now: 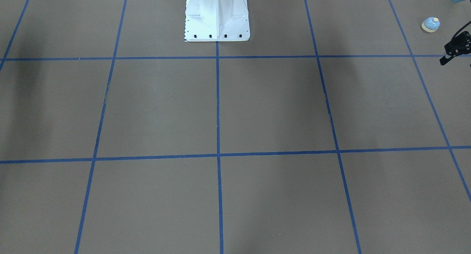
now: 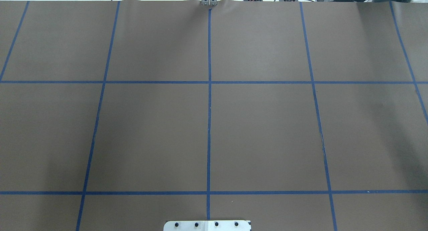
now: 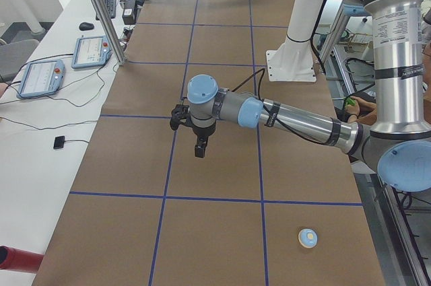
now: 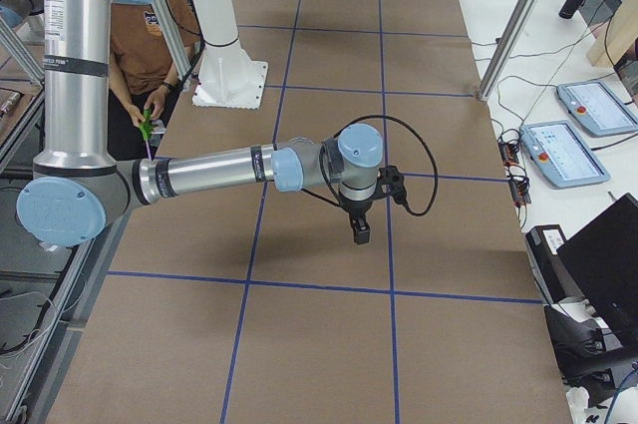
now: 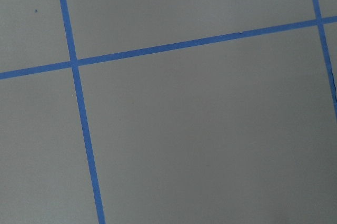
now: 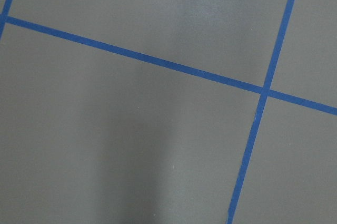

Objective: Place and press bell with both arms

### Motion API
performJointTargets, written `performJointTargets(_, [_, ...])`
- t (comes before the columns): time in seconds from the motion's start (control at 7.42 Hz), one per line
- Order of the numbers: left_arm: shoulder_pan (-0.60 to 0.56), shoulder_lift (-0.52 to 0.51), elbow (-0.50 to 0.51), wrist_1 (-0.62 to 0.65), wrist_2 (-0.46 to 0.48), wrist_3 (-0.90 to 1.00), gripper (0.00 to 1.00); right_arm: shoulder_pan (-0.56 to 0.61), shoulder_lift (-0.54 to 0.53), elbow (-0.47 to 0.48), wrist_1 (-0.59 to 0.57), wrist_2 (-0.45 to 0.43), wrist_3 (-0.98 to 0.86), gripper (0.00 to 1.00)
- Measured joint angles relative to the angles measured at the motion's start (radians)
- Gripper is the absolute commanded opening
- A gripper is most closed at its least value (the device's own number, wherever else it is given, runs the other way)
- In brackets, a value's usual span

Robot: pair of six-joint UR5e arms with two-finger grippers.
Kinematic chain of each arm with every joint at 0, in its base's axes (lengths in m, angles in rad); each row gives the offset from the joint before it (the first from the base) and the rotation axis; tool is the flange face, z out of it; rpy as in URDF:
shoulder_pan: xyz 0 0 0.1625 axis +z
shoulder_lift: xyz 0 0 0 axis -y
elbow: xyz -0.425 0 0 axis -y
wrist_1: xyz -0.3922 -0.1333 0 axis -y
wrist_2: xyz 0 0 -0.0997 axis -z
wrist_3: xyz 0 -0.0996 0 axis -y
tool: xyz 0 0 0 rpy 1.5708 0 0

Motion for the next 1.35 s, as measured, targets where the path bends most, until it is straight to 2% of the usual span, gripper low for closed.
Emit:
performJointTargets(0.54, [0.013, -0.001, 0.001, 0.001, -0.001, -0.008, 1.0, -0.001, -0.003, 0.003, -0.001, 0.014, 0.002, 1.0])
performJointTargets(1.08, [0.102, 0.017, 0.006, 0.008, -0.018, -0.095, 1.0, -0.008, -0.012, 0.006, 0.0, 0.043, 0.003, 1.0])
performJointTargets(1.35, [0.138, 0.095, 0.006, -0.04, -0.014, -0.121, 1.0, -0.022, -0.012, 0.006, 0.0, 0.052, 0.002, 1.0])
